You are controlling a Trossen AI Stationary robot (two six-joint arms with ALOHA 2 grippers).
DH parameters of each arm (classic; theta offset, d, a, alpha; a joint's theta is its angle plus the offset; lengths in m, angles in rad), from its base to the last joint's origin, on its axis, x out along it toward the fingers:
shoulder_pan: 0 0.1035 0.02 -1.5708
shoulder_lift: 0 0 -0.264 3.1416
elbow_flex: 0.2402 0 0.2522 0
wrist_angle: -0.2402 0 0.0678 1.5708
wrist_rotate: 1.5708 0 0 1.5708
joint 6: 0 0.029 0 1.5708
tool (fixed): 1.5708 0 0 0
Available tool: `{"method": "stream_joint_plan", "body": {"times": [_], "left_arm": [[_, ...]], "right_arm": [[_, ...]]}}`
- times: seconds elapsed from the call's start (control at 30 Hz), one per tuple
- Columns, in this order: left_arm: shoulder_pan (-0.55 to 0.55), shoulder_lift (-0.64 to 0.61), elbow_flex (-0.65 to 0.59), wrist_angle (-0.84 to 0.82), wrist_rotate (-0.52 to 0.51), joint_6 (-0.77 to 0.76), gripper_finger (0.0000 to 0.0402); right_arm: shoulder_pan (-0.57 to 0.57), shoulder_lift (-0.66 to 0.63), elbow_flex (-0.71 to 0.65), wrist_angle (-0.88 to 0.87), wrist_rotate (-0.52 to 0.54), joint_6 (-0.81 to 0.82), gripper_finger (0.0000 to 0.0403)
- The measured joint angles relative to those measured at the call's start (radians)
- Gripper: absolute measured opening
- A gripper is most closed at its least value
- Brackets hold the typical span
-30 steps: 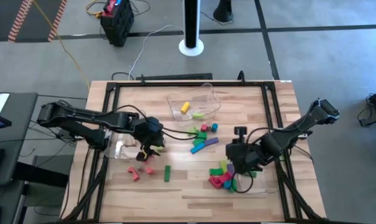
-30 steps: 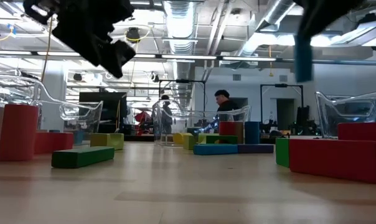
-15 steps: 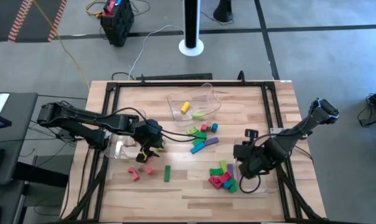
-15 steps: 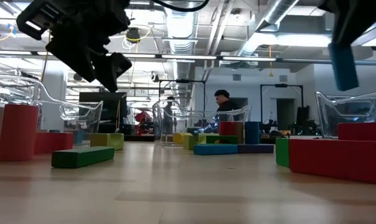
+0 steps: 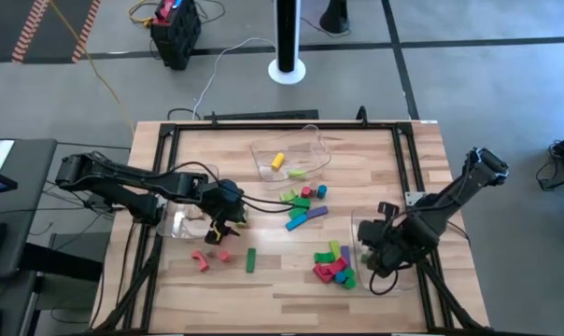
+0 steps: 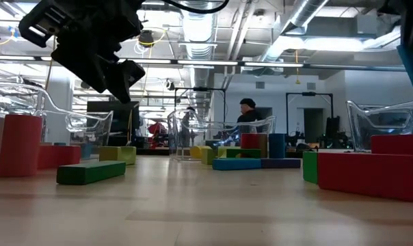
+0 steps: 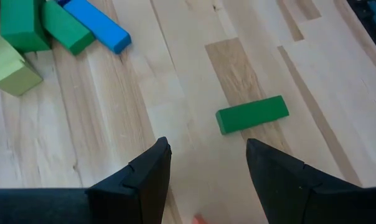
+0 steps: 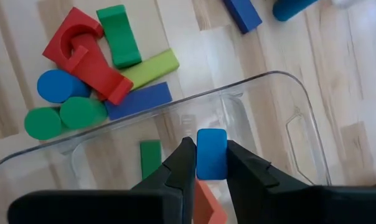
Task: Sort blocks by size
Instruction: Put the blue rectangular block into the right transparent bin
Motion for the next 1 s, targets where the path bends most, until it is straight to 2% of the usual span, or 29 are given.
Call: {"method": "stream_joint_plan", "body": {"times": [0.2, 0.47, 0.73, 0.83, 1.0], "left_arm": [[0.0, 0.0, 0.0, -0.001, 0.0, -0.008, 0.0203], [0.0, 0.0, 0.0, 0.001, 0.0, -0.008, 0.0203], [0.0, 0.0, 0.0, 0.005, 0.0, -0.008, 0.0203], [0.0, 0.0, 0.0, 0.02, 0.0, -0.007, 0.0203], [0.0, 0.0, 0.0, 0.036, 0.0, -0.008, 0.0203]], "right_arm": [[-0.005, 0.0, -0.002, 0.008, -0.013, 0.003, 0.0106], [-0.043, 0.001, -0.125, 0.087, -0.098, -0.004, 0.0107], [-0.041, 0.001, -0.135, 0.113, -0.105, -0.008, 0.0109], [-0.04, 0.001, -0.135, 0.113, -0.105, -0.008, 0.0122], [-0.04, 0.001, -0.135, 0.113, -0.104, -0.007, 0.0171]]}}
